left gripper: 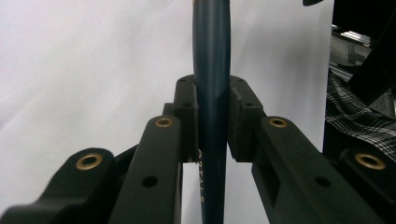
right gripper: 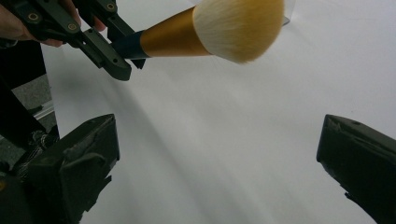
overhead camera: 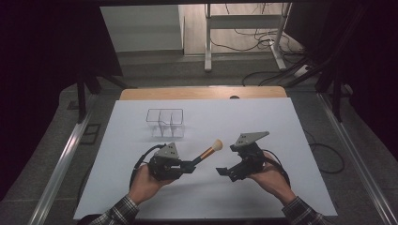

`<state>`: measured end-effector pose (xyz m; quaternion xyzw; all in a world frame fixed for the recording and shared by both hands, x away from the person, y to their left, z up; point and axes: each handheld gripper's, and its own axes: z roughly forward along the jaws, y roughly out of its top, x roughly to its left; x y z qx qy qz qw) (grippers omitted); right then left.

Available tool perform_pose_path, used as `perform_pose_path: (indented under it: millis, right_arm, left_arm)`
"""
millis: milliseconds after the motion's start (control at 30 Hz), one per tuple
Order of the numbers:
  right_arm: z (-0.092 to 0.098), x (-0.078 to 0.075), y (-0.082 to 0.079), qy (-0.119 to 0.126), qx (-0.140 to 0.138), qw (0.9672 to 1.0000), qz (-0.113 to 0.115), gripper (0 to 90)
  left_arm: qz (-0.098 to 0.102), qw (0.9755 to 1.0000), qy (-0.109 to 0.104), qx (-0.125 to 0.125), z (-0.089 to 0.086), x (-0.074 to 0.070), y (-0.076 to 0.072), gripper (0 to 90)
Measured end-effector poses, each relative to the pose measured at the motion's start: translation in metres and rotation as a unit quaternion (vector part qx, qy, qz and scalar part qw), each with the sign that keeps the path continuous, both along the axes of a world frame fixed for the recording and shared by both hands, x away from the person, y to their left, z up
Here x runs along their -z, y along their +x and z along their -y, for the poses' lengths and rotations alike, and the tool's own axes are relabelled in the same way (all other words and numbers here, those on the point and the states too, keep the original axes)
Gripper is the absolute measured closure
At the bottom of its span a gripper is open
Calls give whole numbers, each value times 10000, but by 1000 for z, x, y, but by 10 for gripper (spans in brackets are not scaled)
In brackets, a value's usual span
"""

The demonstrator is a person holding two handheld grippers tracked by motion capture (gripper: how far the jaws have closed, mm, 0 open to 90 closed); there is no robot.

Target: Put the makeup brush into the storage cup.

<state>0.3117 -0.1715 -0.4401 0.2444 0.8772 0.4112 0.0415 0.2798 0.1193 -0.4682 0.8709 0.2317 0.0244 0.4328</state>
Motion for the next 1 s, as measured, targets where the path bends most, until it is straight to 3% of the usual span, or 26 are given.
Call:
perform_pose_path:
  millis: [267,400,800,1000]
  right_arm:
    - [-5,-4,-2,255,50,9995,-179,0]
    - [-9,-4,-2,411,56,9983,-413,0]
    - [-21,-7,-3,734,51,9958,-544,199]
    - [-24,-7,-1,867,11,9940,-666,229]
  left_arm:
    - [41,9999,-154,-13,2,-2,-4,768]
    - [86,9998,-162,40,5,-2,-6,767]
    - [118,9996,-209,125,11,-2,-7,767]
    - [129,9996,-201,168,12,-1,-7,767]
